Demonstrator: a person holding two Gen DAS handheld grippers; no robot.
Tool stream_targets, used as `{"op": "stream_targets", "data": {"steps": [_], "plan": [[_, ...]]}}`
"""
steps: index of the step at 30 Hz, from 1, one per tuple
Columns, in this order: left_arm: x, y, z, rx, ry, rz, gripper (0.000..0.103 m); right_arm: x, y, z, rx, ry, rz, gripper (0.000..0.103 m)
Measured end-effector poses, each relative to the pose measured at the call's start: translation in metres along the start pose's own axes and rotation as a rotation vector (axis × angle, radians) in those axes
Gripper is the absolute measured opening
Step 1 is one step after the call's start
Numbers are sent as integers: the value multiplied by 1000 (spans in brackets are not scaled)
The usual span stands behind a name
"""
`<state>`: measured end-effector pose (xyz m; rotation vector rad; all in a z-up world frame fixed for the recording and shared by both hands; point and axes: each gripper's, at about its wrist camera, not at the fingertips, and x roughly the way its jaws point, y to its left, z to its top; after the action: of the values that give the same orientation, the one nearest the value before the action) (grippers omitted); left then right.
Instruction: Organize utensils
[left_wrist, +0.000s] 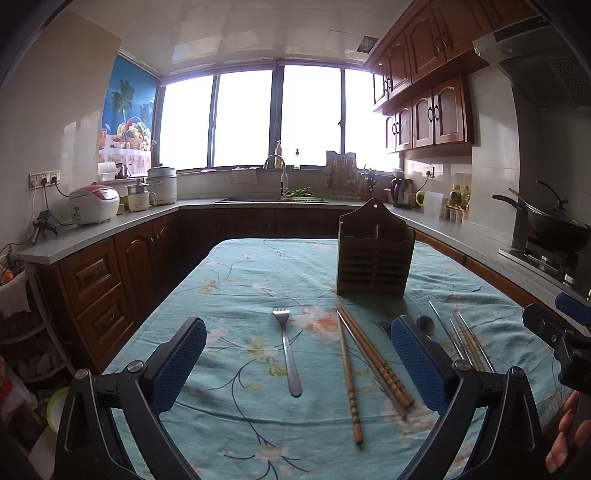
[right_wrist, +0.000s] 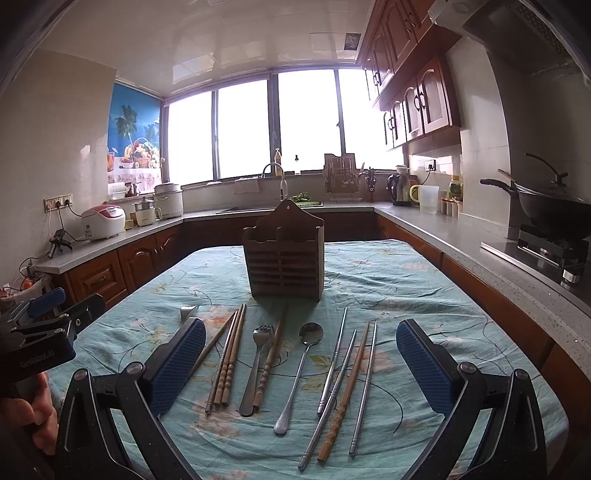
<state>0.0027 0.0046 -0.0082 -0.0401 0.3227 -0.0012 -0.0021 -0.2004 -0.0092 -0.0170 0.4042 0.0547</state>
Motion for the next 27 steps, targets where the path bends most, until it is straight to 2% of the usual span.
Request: {"op": "stream_targets", "data": {"steps": [18, 27], "plan": [[4, 1, 4, -8, 20, -27, 101, 5, -7, 3, 36, 20, 18, 103], [27, 13, 14, -54, 105, -88, 100, 23, -24, 16, 96, 89, 43, 103]]}}
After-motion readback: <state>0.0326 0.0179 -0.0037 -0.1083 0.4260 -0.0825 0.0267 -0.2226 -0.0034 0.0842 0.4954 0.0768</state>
